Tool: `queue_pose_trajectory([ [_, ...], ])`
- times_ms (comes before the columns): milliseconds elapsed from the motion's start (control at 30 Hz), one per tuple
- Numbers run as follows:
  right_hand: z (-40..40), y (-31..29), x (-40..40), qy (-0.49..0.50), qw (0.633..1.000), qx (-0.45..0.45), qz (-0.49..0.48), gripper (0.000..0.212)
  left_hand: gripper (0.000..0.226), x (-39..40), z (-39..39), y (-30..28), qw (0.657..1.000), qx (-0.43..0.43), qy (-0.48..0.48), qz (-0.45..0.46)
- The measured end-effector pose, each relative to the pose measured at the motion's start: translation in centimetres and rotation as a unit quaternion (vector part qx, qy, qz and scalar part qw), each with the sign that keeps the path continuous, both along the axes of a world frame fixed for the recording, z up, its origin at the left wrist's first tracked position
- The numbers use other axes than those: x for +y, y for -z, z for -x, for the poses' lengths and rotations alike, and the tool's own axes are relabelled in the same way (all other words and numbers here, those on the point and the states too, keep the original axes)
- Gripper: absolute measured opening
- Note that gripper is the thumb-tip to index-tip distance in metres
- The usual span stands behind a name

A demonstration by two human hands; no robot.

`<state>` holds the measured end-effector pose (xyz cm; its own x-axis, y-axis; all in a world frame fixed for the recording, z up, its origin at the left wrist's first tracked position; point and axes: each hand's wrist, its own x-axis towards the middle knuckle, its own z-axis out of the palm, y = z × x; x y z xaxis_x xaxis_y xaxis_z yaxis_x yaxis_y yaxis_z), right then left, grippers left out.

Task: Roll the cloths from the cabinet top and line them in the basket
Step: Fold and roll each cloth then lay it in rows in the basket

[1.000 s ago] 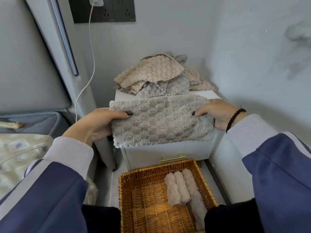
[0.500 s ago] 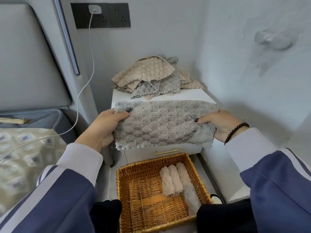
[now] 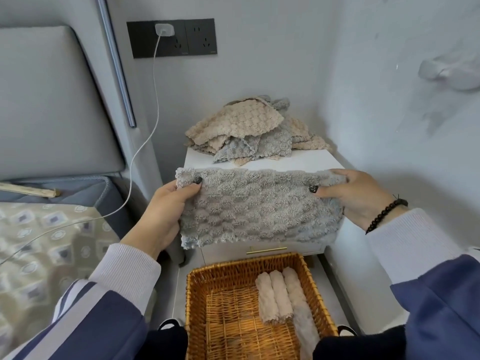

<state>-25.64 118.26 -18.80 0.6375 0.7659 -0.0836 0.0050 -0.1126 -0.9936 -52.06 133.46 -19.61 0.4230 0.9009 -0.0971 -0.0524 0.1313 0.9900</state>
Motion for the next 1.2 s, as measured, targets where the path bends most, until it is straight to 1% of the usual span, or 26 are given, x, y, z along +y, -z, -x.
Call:
queue_pose_trajectory([
  [67,0.2,-0.4,0.3,0.010,1.000,-0.013,0.009,0.077,0.013,0.1,0.3,0.3,1.000,0.007,-0.004,0.004],
  [233,1.3,-0.5,1.3,-0.018,0.999,-0.011,0.029,0.074,0.019,0.6,1.6,0.1,0.999,-0.002,-0.032,0.024],
  [300,1.7,-0.5,1.5,-0.025,0.999,0.016,0.031,0.068,0.020,0.9,1.9,-0.2,0.999,-0.002,-0.040,0.024],
  [367,2.0,-0.5,1.7,-0.039,0.997,0.056,0.048,0.056,0.019,1.2,2.0,-0.5,0.999,0.000,-0.043,0.024],
  [400,1.9,-0.3,1.9,-0.046,0.995,0.073,0.059,0.054,0.022,1.3,2.0,-0.6,0.999,0.000,-0.046,0.027],
  [500,1.7,0.1,2.3,-0.066,0.989,0.105,0.077,0.062,0.035,1.8,1.8,-0.9,0.998,0.006,-0.042,0.035],
  [533,1.6,0.4,2.5,-0.064,0.989,0.105,0.084,0.064,0.035,1.9,1.8,-1.0,0.999,0.006,-0.037,0.034],
  [567,1.6,0.6,2.7,-0.064,0.989,0.099,0.088,0.060,0.033,2.0,1.6,-1.1,0.999,0.007,-0.035,0.031],
  [633,1.8,1.2,3.1,-0.049,0.992,0.048,0.104,0.036,0.029,2.0,1.5,-1.0,0.999,0.017,-0.038,0.023],
  [667,2.0,1.3,3.2,-0.037,0.992,0.002,0.117,0.027,0.027,2.0,1.4,-1.0,0.999,0.027,-0.041,0.019],
  [700,2.1,1.2,3.2,-0.024,0.989,-0.053,0.132,0.024,0.027,2.0,1.4,-1.0,0.998,0.038,-0.043,0.018],
  [767,2.5,0.8,3.0,-0.002,0.973,-0.172,0.157,0.028,0.025,2.0,1.2,-0.9,0.998,0.054,-0.037,0.026],
  [833,3.1,0.4,2.8,0.017,0.941,-0.292,0.171,0.036,0.022,1.9,0.9,-0.8,0.997,0.069,-0.023,0.028],
  [867,3.4,0.4,2.9,0.027,0.931,-0.325,0.164,0.039,0.021,2.0,0.8,-0.6,0.997,0.075,-0.020,0.025],
  [900,3.8,0.3,3.0,0.035,0.928,-0.338,0.152,0.042,0.020,2.0,0.6,-0.4,0.997,0.078,-0.018,0.020],
  [1000,4.6,0.1,3.3,0.048,0.940,-0.320,0.102,0.041,0.021,1.7,0.0,-0.2,0.997,0.081,-0.005,0.019],
  [1200,6.8,0.4,3.6,-0.003,0.955,-0.291,0.061,0.028,0.025,0.1,-1.8,-0.1,0.995,0.075,0.057,0.042],
])
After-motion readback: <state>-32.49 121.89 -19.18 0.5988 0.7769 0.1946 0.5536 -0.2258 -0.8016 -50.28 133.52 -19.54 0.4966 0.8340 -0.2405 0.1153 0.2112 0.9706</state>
